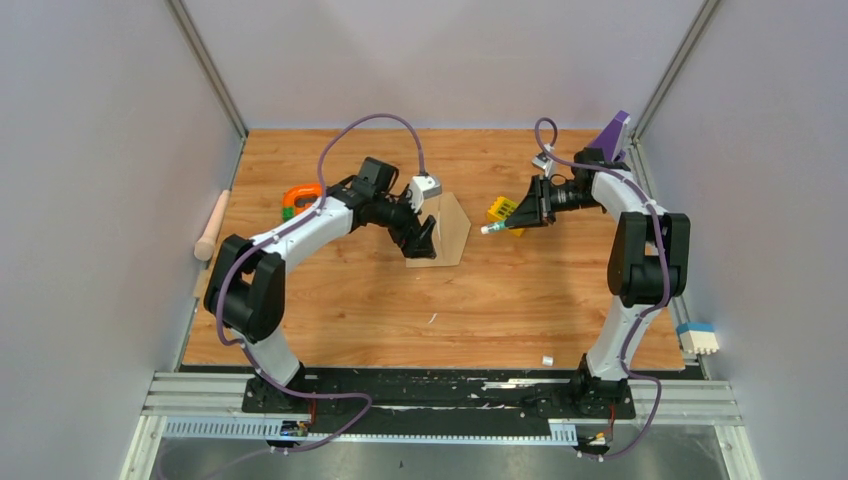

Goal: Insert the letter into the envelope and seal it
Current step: Unscrew the solid glue.

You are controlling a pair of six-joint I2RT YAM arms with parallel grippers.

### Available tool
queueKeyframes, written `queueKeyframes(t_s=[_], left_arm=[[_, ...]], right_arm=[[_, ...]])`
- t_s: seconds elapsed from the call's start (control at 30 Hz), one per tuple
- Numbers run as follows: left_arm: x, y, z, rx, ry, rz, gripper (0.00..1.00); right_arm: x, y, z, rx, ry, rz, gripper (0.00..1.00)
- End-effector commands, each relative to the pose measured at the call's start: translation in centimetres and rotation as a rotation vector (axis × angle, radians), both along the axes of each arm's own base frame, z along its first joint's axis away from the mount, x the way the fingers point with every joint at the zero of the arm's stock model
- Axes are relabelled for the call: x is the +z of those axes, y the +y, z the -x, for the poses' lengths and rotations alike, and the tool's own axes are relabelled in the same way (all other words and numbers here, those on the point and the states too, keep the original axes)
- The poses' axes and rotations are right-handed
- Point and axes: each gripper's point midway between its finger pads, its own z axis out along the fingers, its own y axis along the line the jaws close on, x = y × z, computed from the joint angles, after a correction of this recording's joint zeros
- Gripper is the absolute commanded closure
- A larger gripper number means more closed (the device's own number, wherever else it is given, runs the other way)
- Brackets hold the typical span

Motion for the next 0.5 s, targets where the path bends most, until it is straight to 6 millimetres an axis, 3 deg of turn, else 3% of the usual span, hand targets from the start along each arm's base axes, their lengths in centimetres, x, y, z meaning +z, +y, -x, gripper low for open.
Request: queueKeyframes(t_s=[0.0,0.47], left_arm=[[2.53,-0.75,0.36,-0.025,-0.073,0.042,0.0],[2.67,-1.42,1.06,-0.055,-0.076,0.05,0.0]], right_arm=[[1.77,0.21,-0.11,0.015,-0.066,-0.021,0.93],[2.26,0.24,-0.08,0.015,-0.069,-0.039,0.93]])
